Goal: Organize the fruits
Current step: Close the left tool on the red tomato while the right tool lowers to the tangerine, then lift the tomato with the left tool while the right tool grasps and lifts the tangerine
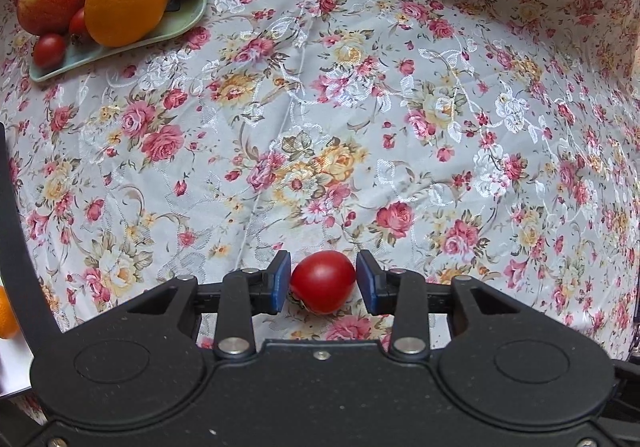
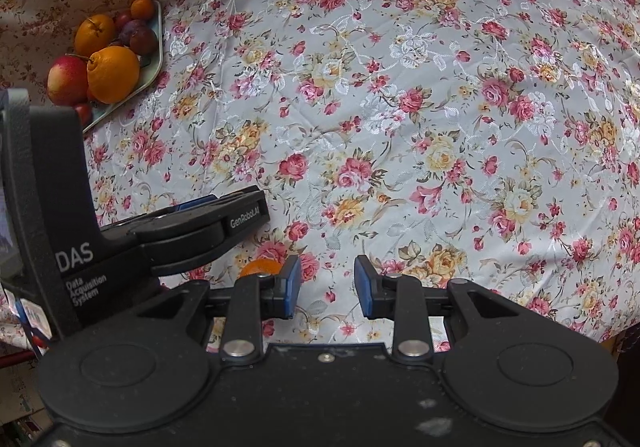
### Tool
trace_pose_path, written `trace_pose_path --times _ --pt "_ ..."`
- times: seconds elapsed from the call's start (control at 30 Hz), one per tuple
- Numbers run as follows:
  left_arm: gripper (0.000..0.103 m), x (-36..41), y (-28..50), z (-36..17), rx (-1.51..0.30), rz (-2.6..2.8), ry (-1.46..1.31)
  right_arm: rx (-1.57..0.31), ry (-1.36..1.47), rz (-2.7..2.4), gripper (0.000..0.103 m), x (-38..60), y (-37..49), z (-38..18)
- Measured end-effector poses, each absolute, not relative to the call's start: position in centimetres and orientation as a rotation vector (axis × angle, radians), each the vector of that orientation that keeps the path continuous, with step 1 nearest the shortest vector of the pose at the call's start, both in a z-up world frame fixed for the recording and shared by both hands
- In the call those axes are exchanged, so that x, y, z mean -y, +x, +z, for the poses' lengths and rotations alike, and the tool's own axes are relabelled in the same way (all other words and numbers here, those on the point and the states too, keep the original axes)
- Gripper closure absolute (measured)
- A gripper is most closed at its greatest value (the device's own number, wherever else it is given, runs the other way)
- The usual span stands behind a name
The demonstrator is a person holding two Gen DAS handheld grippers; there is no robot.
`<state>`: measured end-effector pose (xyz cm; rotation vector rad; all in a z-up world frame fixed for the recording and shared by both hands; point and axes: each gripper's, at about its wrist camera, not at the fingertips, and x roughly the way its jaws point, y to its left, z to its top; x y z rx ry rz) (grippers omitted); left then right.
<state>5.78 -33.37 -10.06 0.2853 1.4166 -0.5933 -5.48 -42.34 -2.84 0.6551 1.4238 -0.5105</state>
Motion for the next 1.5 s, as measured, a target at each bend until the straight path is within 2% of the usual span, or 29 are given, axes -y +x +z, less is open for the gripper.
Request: trace_pose_path --times 0.23,0.6,0.9,1.07,1.17,1.27,1.5 --pt "0.060 32.2 6.3 -10.1 -1.460 -0.580 0.236 -1.441 0.623 -0.513 0.071 41.7 -5.0 -3.5" --pt "0.060 26.9 9.4 -7.9 -1.408 -0.376 0.208 -1.478 0.613 -0.463 0.071 39.7 -2.9 -5.1" --pt "0.060 25.5 9.8 -5.3 -1.348 -0.368 0.174 -1.585 0.602 -0.427 0.071 37.0 -1.1 -8.8" --pt "0.060 24.7 9.7 -4.0 -1.307 -0.375 0.190 -1.596 0.480 -0.495 0.061 35.6 -0.7 -9.8" --pt "0.060 24.0 9.8 -3.4 -1.294 -0.389 0.181 -1.601 0.428 -0.535 0.060 34.9 -0.7 -10.8" --pt "0.060 23.3 10.1 -3.0 -1.291 -0.388 0.166 -1.673 0.475 -0.517 0.061 35.2 -0.9 -12.7" --pt "0.060 21.2 11.0 -2.4 -1.292 -0.352 0.121 -1.666 0.503 -0.530 0.063 35.7 -0.8 -12.7"
